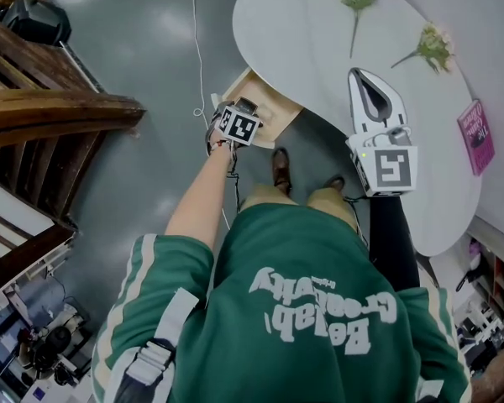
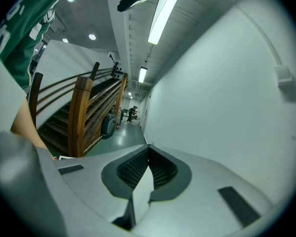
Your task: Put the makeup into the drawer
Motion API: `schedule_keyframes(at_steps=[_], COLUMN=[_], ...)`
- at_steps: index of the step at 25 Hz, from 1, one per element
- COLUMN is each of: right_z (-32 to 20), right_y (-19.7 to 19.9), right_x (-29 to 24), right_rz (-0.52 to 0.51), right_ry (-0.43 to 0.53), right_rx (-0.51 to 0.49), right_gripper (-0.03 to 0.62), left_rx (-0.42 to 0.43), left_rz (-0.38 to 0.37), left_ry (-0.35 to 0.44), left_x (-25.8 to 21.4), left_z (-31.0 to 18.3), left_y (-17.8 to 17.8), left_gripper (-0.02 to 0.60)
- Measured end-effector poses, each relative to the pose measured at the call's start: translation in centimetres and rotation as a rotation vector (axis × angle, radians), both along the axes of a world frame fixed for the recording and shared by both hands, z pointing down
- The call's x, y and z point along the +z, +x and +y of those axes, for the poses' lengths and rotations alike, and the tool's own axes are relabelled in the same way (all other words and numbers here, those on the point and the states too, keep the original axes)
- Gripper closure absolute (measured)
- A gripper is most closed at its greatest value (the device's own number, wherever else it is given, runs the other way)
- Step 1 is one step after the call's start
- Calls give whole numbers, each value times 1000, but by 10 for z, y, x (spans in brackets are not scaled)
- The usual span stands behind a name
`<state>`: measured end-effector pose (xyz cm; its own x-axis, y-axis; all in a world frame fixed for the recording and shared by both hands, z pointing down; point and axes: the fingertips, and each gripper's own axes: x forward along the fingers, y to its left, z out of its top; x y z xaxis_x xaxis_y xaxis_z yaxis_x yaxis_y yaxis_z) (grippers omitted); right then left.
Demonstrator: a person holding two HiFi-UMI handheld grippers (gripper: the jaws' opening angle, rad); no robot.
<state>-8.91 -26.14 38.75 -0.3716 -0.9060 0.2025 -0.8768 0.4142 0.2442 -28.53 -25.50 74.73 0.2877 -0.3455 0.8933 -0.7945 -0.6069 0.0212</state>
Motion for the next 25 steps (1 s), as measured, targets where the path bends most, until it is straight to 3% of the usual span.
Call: schedule_keyframes(at_steps=[7,13,25], right_z=[-8,-10,-11], right_y=[-10,-12,-11], right_x=[-11,-9,-5], right_rz=[-4,8,22], right_ry=[48,55,40], right_rx=[-12,-24,-30], right_gripper=[585,585,585], left_rx=[105,223,234], left_rz=[-119,-228,-250], left_ry=[-6,53,47], left_x=[11,14,19], left_z=[9,14,13], left_y=[-3,-7,-6], left_gripper=[233,233,233])
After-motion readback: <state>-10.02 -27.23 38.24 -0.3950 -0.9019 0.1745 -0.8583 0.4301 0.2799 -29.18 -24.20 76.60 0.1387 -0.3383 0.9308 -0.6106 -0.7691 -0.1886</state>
